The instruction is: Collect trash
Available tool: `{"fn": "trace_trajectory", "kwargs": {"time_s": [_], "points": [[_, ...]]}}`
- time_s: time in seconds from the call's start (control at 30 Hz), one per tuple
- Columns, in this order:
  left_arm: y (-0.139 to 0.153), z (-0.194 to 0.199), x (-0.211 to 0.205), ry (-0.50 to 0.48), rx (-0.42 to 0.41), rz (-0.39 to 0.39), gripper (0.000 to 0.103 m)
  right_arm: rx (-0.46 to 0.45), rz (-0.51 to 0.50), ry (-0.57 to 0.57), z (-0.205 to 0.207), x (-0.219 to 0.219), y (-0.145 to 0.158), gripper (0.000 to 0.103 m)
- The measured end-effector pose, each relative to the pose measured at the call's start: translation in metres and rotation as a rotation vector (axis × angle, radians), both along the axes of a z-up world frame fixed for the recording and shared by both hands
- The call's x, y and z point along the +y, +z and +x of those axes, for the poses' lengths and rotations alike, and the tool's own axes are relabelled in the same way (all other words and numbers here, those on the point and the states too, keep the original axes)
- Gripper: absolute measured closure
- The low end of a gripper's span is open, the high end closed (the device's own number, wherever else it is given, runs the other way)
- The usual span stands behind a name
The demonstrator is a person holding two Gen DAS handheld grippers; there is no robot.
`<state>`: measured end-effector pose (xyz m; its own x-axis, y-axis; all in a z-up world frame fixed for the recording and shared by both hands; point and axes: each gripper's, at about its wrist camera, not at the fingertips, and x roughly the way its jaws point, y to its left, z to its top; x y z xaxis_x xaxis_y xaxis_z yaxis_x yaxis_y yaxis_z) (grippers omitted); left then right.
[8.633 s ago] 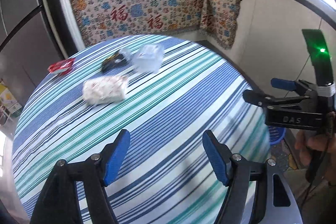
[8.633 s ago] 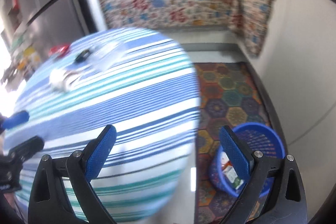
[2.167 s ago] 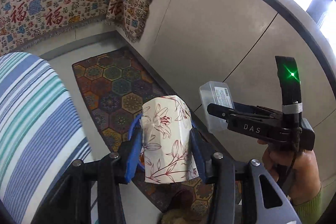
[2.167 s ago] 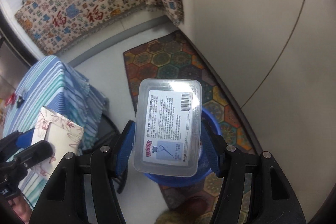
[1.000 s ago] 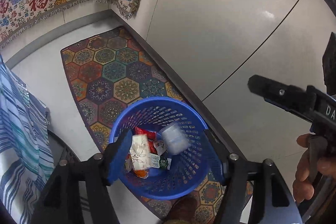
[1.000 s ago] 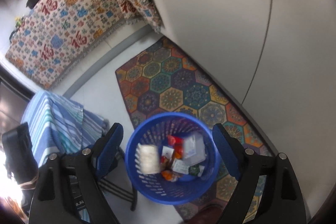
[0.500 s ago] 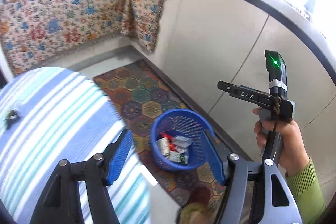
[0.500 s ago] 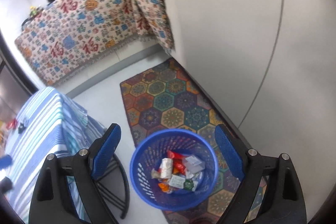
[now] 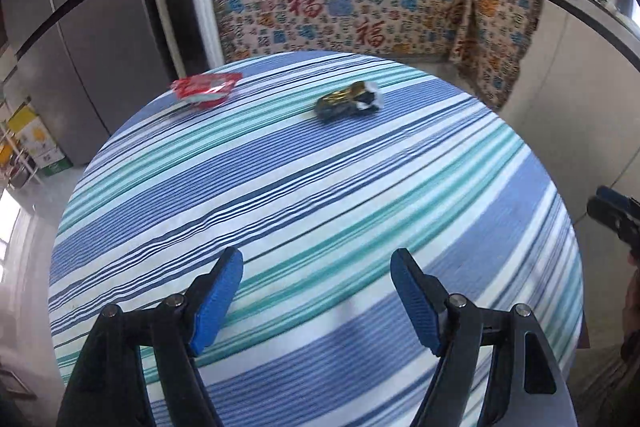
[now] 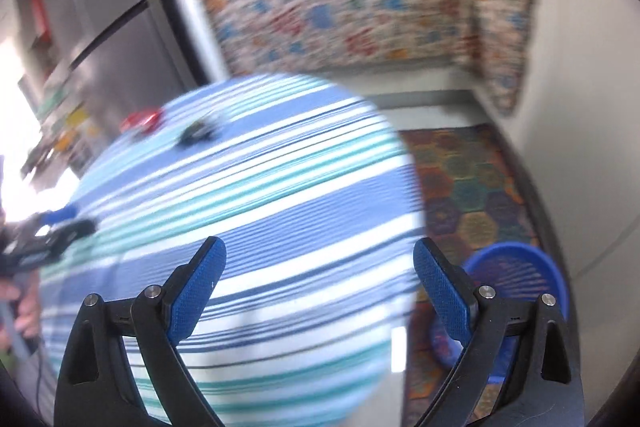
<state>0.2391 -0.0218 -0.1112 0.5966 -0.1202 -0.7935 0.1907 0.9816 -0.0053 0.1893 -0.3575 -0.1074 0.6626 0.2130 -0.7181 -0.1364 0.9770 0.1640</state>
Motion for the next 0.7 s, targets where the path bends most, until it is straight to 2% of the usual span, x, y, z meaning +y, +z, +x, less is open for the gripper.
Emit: {"fn": "trace_trajectory", "kwargs": {"time_s": [0.13,0.3,0.4,0.53,0.7], "points": [[-0.021,0.022,0.036,0.07,0.016,-0.01,0.025,0.053,-0.064,0.122,0.017,0.078,-0.019,0.008],[-0.035,0.047,0.057,0.108,0.019,-0.018,0.025,0.076,-0.144,0.161,0.044,0.131,-0.042,0.008],[-0.045,0.069,0.068,0.126,0.041,-0.028,0.025,0.084,-0.196,0.162,0.057,0.14,-0.053,0.008],[-0.047,0.099,0.07,0.137,0.018,-0.002,0.024,0.102,-0.192,0.152,0.065,0.142,-0.063,0.005],[-0.05,0.147,0.073,0.16,0.011,0.006,0.011,0.092,-0.191,0.14,0.069,0.138,-0.066,0.0]]}}
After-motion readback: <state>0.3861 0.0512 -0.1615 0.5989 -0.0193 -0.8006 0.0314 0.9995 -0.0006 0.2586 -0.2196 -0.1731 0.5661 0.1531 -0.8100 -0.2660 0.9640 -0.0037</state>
